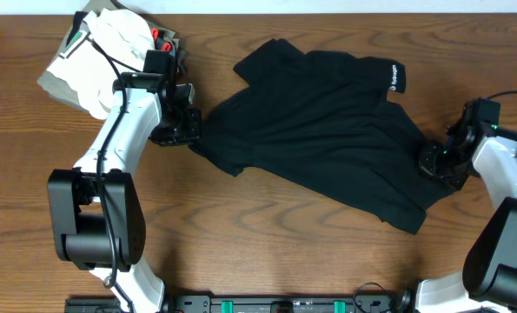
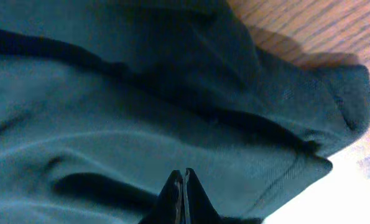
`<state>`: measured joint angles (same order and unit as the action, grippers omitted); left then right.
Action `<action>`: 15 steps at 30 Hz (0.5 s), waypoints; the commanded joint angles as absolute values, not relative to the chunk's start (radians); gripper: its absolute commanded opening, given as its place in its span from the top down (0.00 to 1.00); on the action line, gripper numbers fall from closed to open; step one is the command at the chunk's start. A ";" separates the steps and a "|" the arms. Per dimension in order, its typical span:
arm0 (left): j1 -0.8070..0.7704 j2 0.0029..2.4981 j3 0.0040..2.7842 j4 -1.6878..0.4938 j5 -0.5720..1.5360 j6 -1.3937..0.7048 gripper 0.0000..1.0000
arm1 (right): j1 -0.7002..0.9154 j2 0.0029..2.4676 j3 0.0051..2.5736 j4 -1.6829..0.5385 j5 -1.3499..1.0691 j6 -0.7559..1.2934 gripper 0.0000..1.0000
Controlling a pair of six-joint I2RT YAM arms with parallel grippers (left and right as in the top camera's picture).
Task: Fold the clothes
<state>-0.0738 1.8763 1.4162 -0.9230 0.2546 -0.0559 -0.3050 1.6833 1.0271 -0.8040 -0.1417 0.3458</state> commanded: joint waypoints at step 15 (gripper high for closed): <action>-0.070 1.866 1.431 -0.931 0.242 -0.062 0.94 | -0.339 1.901 1.006 -0.544 -0.146 0.381 0.99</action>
<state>-0.0738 1.8763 1.4162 -0.9241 0.2546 -0.0559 -0.3317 1.8248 1.0203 -0.5724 -0.1490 0.3614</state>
